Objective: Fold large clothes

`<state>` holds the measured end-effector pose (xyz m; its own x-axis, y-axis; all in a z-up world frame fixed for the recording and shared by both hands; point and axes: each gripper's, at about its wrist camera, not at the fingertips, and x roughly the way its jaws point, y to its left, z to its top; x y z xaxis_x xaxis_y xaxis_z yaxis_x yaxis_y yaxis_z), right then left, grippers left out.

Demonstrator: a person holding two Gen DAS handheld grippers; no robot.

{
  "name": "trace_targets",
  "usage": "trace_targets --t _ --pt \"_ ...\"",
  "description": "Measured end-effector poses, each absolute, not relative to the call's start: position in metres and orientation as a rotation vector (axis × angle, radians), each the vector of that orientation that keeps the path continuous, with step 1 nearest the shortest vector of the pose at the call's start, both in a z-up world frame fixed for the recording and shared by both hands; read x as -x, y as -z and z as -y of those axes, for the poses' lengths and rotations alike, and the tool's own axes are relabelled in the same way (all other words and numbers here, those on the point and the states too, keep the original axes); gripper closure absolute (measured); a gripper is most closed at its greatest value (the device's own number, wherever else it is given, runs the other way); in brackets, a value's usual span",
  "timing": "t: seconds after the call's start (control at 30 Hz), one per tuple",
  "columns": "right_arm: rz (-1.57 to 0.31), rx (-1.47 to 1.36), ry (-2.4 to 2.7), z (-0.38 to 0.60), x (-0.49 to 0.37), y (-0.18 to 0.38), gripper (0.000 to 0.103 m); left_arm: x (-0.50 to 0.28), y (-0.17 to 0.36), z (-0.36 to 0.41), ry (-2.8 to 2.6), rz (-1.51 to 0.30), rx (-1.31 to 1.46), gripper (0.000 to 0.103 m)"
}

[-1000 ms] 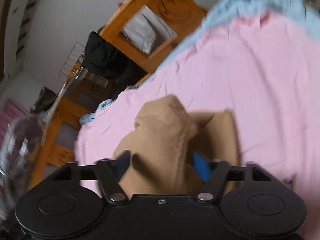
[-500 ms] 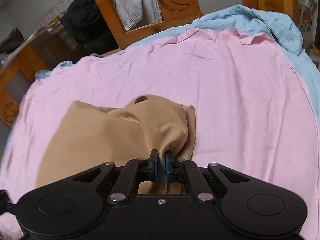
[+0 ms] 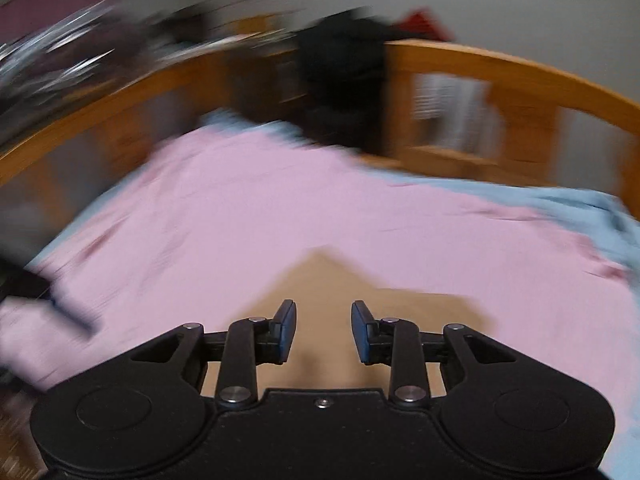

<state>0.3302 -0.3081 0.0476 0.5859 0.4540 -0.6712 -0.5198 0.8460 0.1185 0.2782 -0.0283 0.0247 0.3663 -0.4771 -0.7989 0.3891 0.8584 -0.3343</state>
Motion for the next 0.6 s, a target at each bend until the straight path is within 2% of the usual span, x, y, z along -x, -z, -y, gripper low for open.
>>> trace_targets --t 0.17,0.3,0.37,0.43,0.6 --pt "-0.859 0.274 -0.725 0.264 -0.299 -0.024 0.068 -0.277 -0.026 -0.006 0.469 -1.034 0.132 0.001" --pt "-0.777 0.471 -0.696 0.249 -0.265 0.012 0.069 -0.282 -0.019 -0.015 0.436 -1.066 0.156 0.001" --pt "-0.776 0.436 -0.681 0.254 -0.268 0.026 0.070 -0.284 -0.017 -0.014 0.437 -1.072 0.180 0.001" --pt "-0.784 0.410 -0.664 0.258 -0.269 0.018 0.073 -0.282 -0.017 -0.013 0.460 -1.073 0.194 0.001" --pt "-0.755 0.289 -0.689 0.277 -0.229 -0.020 0.071 -0.279 -0.017 -0.006 0.510 -1.060 0.160 0.001"
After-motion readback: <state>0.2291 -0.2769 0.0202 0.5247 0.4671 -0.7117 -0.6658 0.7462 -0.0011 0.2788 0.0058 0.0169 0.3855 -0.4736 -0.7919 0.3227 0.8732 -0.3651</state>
